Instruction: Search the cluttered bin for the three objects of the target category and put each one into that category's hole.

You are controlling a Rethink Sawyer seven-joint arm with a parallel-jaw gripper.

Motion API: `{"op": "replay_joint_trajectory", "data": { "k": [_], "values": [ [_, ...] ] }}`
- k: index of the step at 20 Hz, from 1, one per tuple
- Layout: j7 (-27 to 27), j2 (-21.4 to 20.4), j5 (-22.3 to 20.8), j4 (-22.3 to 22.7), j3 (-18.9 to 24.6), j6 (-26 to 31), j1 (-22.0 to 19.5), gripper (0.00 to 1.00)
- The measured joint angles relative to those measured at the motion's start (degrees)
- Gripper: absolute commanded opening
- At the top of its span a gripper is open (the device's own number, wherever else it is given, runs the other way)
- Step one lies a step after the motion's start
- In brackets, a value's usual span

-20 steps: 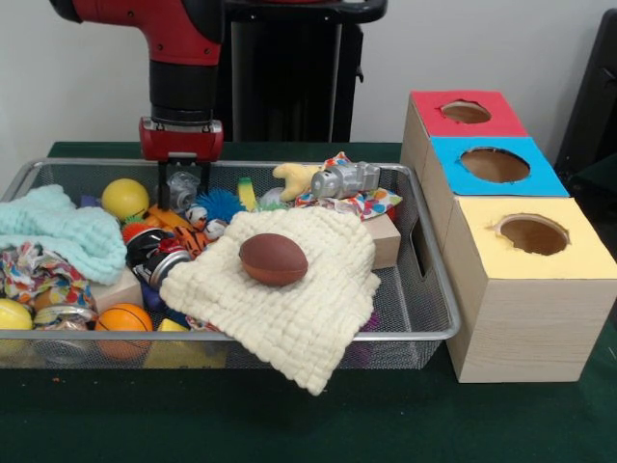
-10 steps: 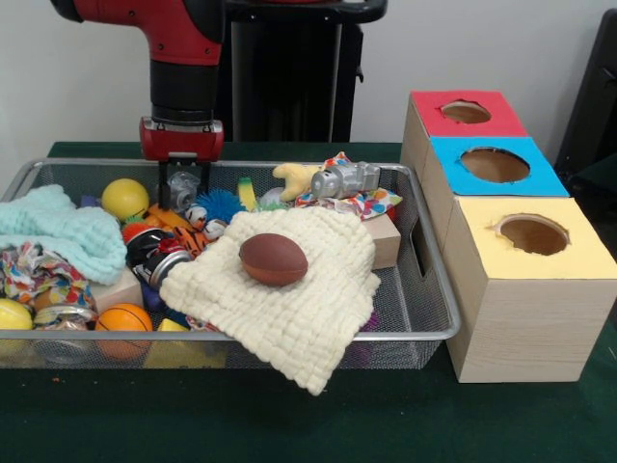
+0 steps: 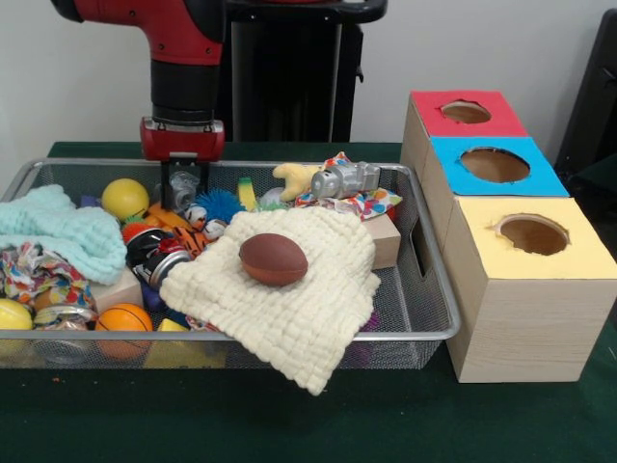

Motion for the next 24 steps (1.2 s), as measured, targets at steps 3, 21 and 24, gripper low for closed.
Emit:
{"op": "replay_joint_trajectory", "data": {
  "k": [3,21,24],
  "values": [
    [0.00,0.03,0.00,0.00,0.07,0.00,0.00,0.00],
    [0.00,-0.18,0.00,0.02,0.65,0.92,0.00,0.00],
    [0.00,-0.56,0.14,0.02,1.46,2.69,0.09,0.00]
  ]
}}
